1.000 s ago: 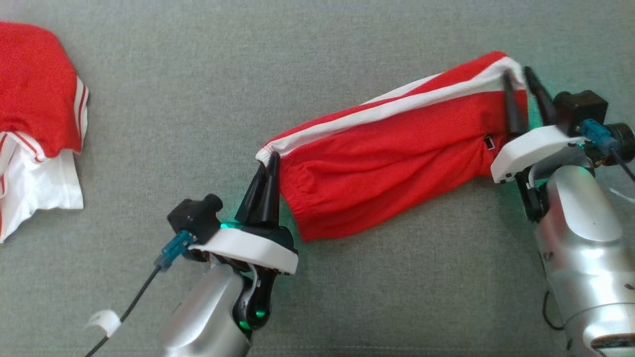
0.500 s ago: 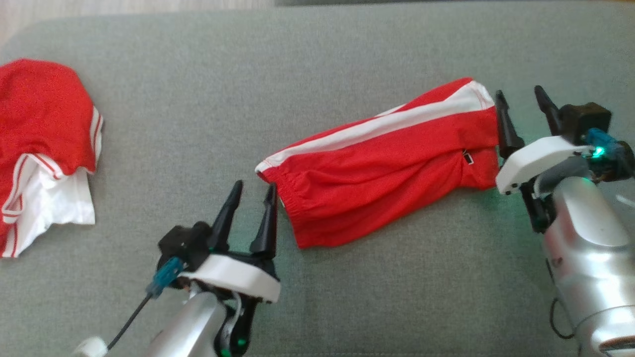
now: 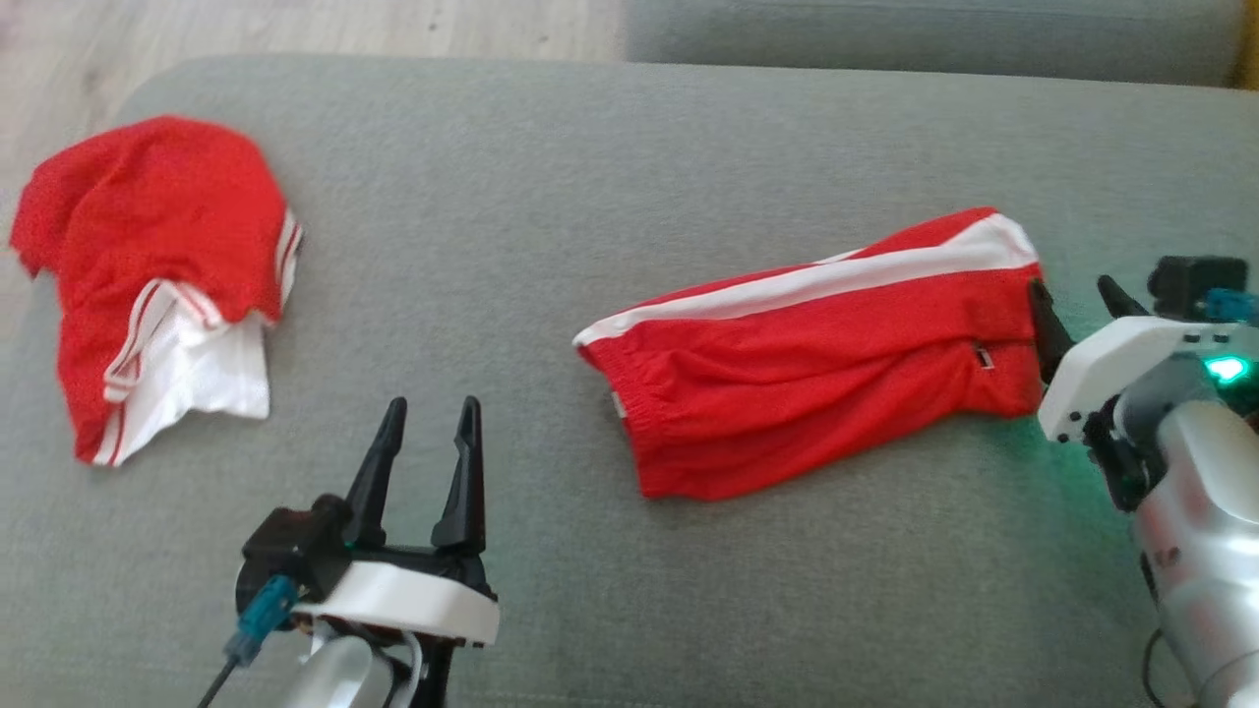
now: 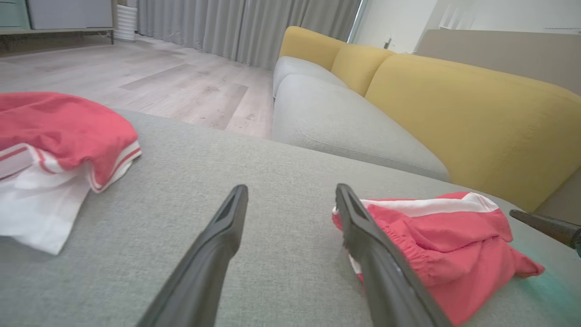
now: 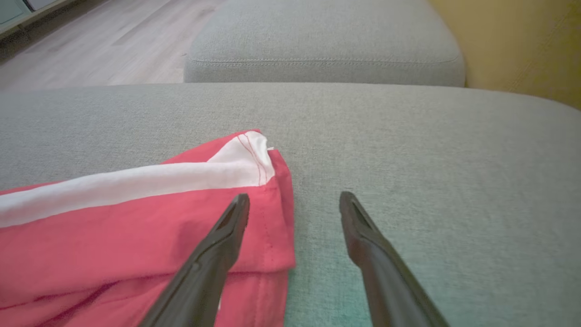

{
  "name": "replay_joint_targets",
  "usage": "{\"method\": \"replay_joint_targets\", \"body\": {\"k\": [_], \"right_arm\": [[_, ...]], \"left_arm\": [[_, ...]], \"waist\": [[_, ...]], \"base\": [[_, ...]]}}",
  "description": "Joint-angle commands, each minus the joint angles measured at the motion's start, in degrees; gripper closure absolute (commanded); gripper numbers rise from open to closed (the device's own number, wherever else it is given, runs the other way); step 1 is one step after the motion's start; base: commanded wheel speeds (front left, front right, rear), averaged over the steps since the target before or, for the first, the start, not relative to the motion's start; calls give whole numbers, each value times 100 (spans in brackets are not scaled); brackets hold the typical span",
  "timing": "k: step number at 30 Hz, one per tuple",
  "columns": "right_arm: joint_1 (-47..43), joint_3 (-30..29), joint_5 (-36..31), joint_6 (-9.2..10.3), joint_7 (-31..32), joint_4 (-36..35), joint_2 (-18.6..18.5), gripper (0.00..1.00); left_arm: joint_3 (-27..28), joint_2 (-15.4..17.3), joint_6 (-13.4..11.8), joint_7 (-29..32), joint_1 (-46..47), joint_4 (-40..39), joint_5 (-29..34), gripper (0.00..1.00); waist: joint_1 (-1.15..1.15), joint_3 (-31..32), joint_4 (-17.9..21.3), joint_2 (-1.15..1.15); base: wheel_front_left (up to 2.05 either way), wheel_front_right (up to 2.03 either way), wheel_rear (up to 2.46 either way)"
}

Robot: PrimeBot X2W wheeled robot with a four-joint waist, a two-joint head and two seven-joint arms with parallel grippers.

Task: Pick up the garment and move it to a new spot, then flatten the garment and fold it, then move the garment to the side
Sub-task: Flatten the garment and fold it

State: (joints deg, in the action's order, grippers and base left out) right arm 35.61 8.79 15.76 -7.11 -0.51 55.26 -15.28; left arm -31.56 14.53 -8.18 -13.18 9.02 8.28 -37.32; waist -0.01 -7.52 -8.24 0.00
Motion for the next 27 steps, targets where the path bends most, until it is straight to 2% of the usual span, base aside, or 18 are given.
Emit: {"method": "replay_joint_targets", "body": {"k": [1, 8, 13, 15, 18, 19, 24, 27], "right_arm": [[96, 68, 270, -37, 138, -107, -70, 0], [90, 95, 779, -37, 758, 197, -150, 0], [48, 201, 1294, -37, 1218, 257, -57, 0], [19, 311, 1386, -37, 1261, 208, -40, 47], [4, 441, 1494, -37, 1212, 133, -16, 79], [7, 472, 1513, -37, 1160, 116, -14, 99], [38, 555, 1616, -37, 817, 44, 9, 100], [11, 604, 1662, -37, 525, -69, 15, 100]], "left_arm": [[249, 153, -74, -46, 69, -268, 37, 0], [300, 210, -143, -56, -57, -409, 13, 0], [336, 229, -184, -68, -63, -439, 14, 0], [342, 235, -192, -71, -63, -444, 12, 0], [350, 256, -207, -73, -74, -464, 13, 0], [345, 269, -202, -73, -68, -471, 24, 0], [339, 275, -208, -86, -35, -502, 58, 0], [350, 284, -224, -91, -52, -515, 53, 0]], "waist": [[1, -114, -159, 0], [1, -224, -381, 0], [1, -230, -439, 0], [1, -219, -431, 0], [1, -201, -366, 0], [1, -197, -337, 0], [1, -124, -111, 0], [1, -35, 186, 0]], "base": [[0, 0, 0], [0, 0, 0], [0, 0, 0], [0, 0, 0], [0, 0, 0], [0, 0, 0], [0, 0, 0], [0, 0, 0]]}}
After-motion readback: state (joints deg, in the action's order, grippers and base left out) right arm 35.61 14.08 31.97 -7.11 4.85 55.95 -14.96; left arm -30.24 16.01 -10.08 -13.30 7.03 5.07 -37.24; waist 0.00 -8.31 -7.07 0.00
